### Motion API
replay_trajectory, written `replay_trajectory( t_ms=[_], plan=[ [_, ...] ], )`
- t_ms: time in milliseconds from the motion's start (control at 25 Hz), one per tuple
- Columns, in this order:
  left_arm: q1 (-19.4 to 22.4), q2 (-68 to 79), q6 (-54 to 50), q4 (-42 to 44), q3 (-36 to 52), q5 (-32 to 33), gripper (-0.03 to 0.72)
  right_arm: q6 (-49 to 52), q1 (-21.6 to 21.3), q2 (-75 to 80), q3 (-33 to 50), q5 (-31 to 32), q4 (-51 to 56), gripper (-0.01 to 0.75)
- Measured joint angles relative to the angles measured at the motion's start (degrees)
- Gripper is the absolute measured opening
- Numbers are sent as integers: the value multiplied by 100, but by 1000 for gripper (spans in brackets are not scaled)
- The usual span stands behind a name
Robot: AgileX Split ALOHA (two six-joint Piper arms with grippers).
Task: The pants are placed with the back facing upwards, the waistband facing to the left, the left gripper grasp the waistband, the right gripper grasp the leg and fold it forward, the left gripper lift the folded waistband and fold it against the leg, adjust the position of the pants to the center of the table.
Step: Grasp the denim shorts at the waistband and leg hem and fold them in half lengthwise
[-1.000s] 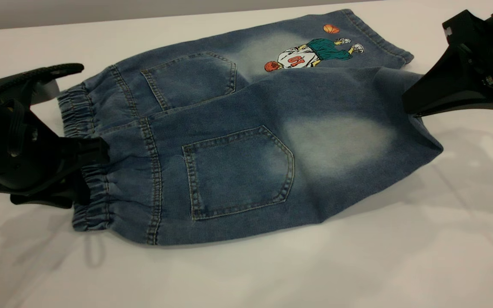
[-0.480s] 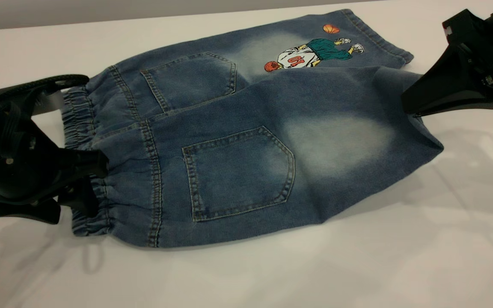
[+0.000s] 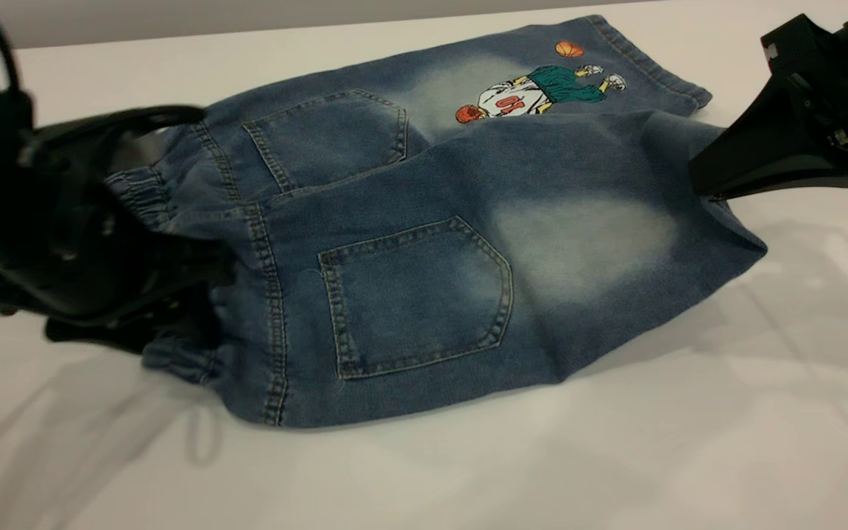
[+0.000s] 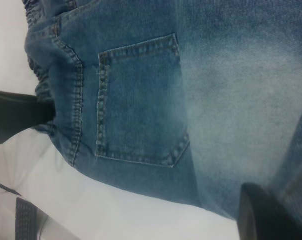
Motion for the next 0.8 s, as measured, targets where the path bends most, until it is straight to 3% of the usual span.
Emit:
replay_trajectory(
  t_ms=[600, 800],
  plan=[
    [-10, 226, -3, -41, 16, 317, 413, -41, 0, 0, 0, 45, -6, 14],
    [1, 368, -3, -28, 16, 209, 330, -46, 0, 0, 0, 77, -6, 14]
  ],
)
